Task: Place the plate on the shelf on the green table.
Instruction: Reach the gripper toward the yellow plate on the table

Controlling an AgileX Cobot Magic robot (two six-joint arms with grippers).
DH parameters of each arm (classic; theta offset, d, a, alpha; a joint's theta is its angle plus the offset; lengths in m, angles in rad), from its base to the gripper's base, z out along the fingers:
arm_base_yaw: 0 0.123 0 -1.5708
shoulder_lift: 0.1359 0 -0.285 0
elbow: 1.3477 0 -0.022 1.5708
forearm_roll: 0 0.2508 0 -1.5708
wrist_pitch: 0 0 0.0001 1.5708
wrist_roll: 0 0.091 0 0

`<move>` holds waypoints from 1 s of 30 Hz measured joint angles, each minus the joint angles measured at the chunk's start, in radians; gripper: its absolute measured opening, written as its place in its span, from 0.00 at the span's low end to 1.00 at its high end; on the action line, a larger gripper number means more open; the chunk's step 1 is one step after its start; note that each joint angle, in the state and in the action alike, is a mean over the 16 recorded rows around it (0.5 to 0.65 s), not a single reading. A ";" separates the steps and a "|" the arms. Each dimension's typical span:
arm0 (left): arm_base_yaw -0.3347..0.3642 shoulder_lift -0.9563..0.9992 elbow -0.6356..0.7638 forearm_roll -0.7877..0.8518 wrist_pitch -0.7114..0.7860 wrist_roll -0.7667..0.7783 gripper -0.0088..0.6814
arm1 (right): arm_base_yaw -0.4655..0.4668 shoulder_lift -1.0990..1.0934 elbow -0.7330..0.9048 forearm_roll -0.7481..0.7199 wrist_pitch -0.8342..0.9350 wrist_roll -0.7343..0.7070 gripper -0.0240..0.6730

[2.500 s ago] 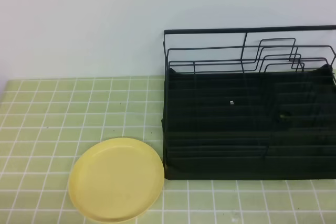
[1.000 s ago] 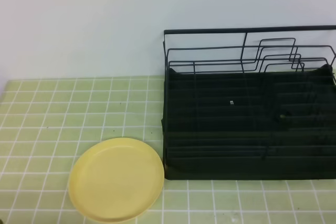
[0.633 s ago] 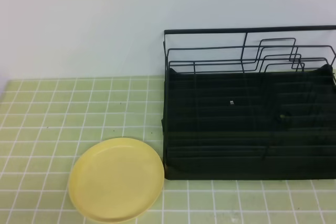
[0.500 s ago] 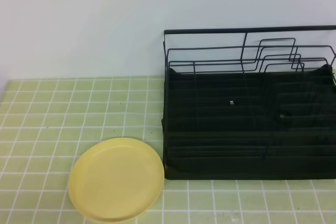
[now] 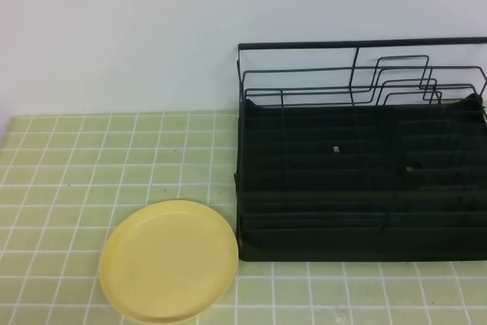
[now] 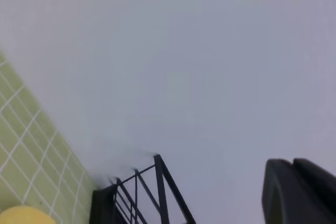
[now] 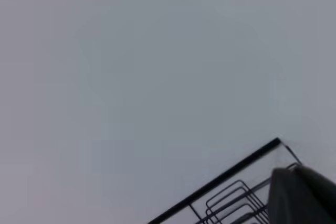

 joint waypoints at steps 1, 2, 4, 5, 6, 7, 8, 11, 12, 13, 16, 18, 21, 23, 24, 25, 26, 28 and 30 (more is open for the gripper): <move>0.000 0.000 -0.001 0.001 0.005 0.008 0.01 | 0.000 0.000 -0.002 0.008 0.022 -0.004 0.03; 0.000 0.000 -0.003 0.005 0.013 0.019 0.01 | 0.000 0.000 -0.004 0.017 0.045 -0.008 0.03; 0.000 0.000 -0.013 0.016 0.034 0.047 0.01 | 0.000 0.000 -0.014 0.037 0.085 -0.019 0.03; 0.000 0.000 -0.019 0.023 0.047 0.063 0.01 | 0.000 0.000 -0.021 0.043 0.104 -0.027 0.03; 0.000 0.000 -0.027 0.029 0.065 0.079 0.01 | 0.000 0.000 -0.030 0.044 0.123 -0.036 0.03; 0.000 0.001 -0.037 0.037 0.082 0.093 0.01 | 0.000 0.000 -0.042 0.042 0.144 -0.049 0.03; 0.000 0.002 -0.047 0.045 0.101 0.107 0.01 | 0.000 0.001 -0.055 0.037 0.166 -0.066 0.03; 0.000 0.015 -0.086 0.080 0.168 0.151 0.01 | 0.000 0.004 -0.109 0.020 0.252 -0.139 0.03; 0.000 0.024 -0.102 0.095 0.194 0.167 0.01 | 0.000 0.007 -0.131 0.014 0.287 -0.167 0.03; 0.000 0.035 -0.119 0.110 0.221 0.182 0.01 | 0.000 0.012 -0.154 0.007 0.324 -0.195 0.03; 0.000 0.083 -0.180 0.157 0.305 0.230 0.01 | 0.000 0.041 -0.231 -0.015 0.439 -0.279 0.03; 0.000 0.129 -0.226 0.193 0.360 0.258 0.01 | 0.000 0.074 -0.286 -0.029 0.515 -0.329 0.03; 0.000 0.220 -0.296 0.257 0.438 0.281 0.01 | 0.000 0.144 -0.371 -0.048 0.635 -0.393 0.03; 0.000 0.294 -0.344 0.308 0.481 0.291 0.01 | 0.000 0.204 -0.426 -0.053 0.715 -0.420 0.03; 0.000 0.335 -0.368 0.335 0.501 0.296 0.01 | 0.000 0.237 -0.452 -0.054 0.754 -0.426 0.03; 0.000 0.376 -0.392 0.364 0.519 0.301 0.01 | 0.000 0.272 -0.477 -0.054 0.790 -0.429 0.03; 0.000 0.417 -0.416 0.393 0.536 0.306 0.01 | 0.000 0.308 -0.501 -0.053 0.824 -0.428 0.03; 0.000 0.503 -0.462 0.454 0.565 0.312 0.01 | 0.000 0.381 -0.543 -0.047 0.884 -0.422 0.03; 0.000 0.589 -0.505 0.521 0.590 0.307 0.01 | 0.000 0.451 -0.579 -0.036 0.933 -0.414 0.03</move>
